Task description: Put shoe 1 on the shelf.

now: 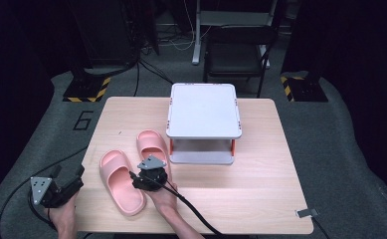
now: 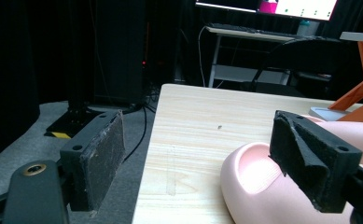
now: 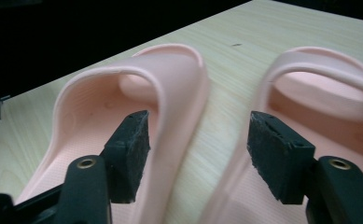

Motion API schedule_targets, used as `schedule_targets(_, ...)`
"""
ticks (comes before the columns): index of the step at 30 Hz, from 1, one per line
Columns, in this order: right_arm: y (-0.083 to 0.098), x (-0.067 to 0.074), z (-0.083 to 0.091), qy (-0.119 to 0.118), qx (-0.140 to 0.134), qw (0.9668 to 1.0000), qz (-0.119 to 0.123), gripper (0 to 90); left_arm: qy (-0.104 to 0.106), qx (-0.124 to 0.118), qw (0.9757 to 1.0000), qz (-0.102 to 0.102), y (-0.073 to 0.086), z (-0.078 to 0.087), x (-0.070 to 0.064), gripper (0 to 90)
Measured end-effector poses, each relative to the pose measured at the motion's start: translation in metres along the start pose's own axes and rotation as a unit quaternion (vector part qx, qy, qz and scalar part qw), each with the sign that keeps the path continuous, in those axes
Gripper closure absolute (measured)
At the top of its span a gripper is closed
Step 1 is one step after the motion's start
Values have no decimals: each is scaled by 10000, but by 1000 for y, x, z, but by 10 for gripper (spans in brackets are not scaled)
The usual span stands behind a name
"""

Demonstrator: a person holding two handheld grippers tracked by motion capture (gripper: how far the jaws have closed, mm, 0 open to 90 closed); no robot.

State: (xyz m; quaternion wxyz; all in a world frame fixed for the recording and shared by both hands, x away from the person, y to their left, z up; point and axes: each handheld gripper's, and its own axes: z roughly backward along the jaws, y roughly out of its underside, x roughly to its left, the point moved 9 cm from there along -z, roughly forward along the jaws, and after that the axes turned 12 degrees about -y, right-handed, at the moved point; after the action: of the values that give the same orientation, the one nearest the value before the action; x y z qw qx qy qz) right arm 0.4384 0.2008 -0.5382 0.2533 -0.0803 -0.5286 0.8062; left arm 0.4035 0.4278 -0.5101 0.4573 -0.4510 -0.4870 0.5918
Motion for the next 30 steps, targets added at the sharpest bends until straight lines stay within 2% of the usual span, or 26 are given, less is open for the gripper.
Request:
schedule_targets(3,1,3,-6,-15,87,9999,61,430,-24,-9,9999,111,0,0,0,183)
schedule_targets(4,3,5,-7,-16,211,9998,59,448,-17,5,10000,26,0,0,1,183)
schedule_targets(5,3,6,-11,-3,132,9999,42,463,-18,4,10000,26,0,0,2,184)
schedule_targets(6,6,6,-12,14,284,9996,7,476,-16,5,10000,24,0,0,2,184)
schedule_targets(7,6,5,-16,34,199,9998,-9,484,-15,8,10000,25,0,0,2,184)
schedule_targets(9,8,5,-20,4,306,9995,-62,510,-11,24,10000,26,1,0,1,184)
schedule_targets(10,10,4,-24,68,363,9993,-72,535,-10,-5,10000,66,0,0,0,185)
schedule_targets(11,12,4,-24,36,491,9988,-55,552,-10,-5,10000,66,0,0,0,185)
schedule_targets(12,13,5,-25,6,525,9986,-63,570,-5,16,10000,10,1,0,1,185)
schedule_targets(14,12,5,-28,-22,426,9991,-67,583,0,27,10000,9,2,0,0,185)
schedule_targets(18,14,8,-35,0,572,9982,-166,645,4,20,10000,42,2,0,-1,186)
schedule_targets(19,14,8,-35,0,572,9982,-166,645,9,42,10000,-2,2,0,0,186)
schedule_targets(21,10,12,-36,57,502,9987,-37,681,1,46,10000,-12,2,0,0,187)
schedule_targets(22,10,13,-37,58,576,9983,16,690,-2,42,10000,0,2,0,1,187)
schedule_targets(25,9,9,-40,133,448,9985,-287,753,-10,-4,10000,51,2,0,1,187)
schedule_targets(29,9,8,-40,69,439,9983,-384,792,-7,19,10000,56,2,0,1,188)
schedule_targets(30,10,7,-39,64,523,9977,-425,803,-10,2,10000,62,2,0,1,188)
